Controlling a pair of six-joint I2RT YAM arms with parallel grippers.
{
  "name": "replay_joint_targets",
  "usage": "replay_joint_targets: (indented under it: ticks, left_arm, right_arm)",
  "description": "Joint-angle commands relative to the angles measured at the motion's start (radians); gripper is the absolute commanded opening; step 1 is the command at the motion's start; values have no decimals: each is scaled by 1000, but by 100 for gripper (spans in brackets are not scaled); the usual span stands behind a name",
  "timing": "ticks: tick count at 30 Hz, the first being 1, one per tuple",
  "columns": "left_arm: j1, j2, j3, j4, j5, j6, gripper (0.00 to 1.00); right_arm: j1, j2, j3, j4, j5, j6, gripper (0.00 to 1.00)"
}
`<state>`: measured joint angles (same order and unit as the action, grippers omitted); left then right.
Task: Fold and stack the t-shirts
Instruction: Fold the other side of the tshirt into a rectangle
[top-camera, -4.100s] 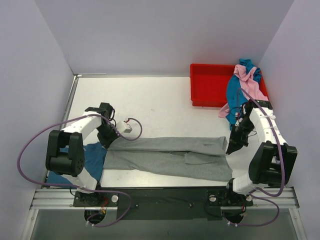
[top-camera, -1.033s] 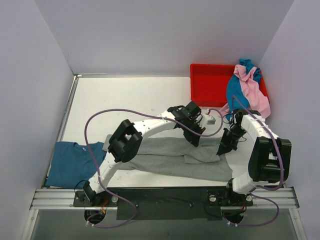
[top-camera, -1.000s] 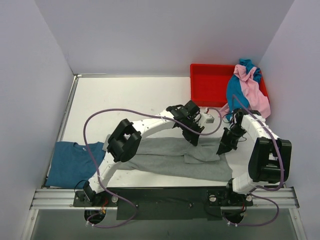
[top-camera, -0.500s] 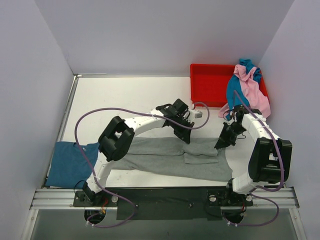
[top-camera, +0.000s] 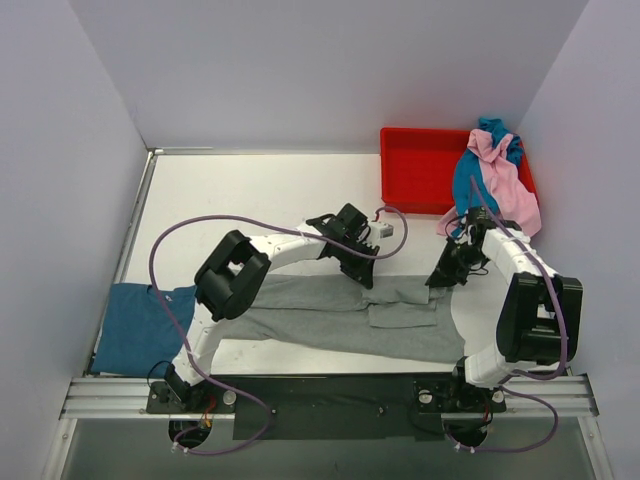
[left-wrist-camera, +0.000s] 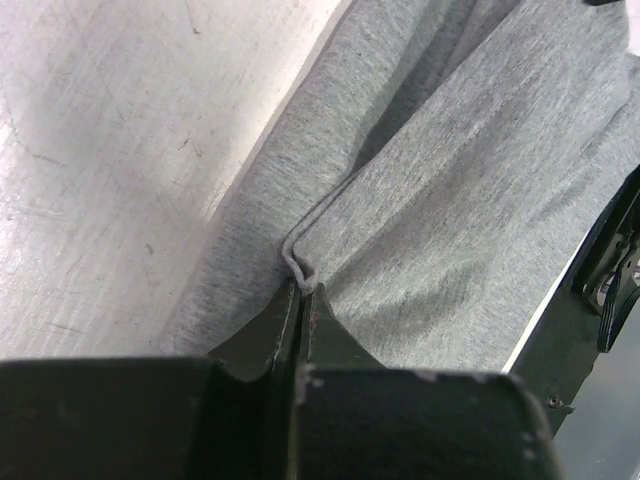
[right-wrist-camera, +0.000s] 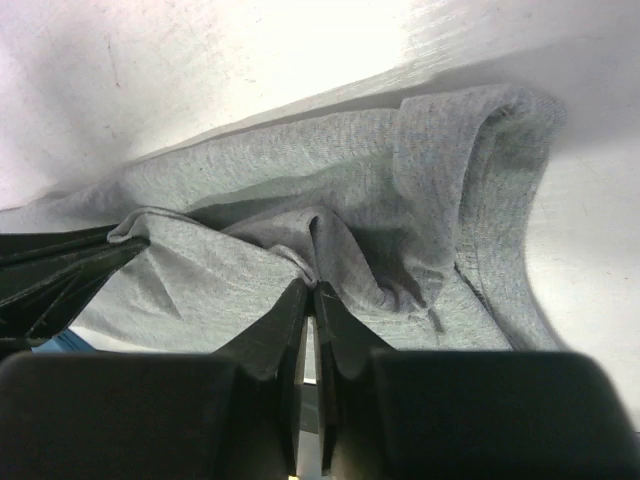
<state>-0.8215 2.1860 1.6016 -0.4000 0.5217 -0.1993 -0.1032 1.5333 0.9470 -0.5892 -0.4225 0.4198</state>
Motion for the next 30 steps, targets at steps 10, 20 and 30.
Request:
replay_joint_targets:
  ticks: [10, 20, 30]
  left_arm:
    - [-28, -65, 70, -79, -63, 78, 9]
    - [-45, -61, 64, -62, -45, 78, 9]
    - [-45, -75, 37, -49, -86, 92, 9]
  right_arm:
    - [65, -171, 53, -202, 232, -6, 36]
    - [241, -222, -42, 34, 103, 152, 0]
    - [111, -19, -201, 22, 165, 178, 0]
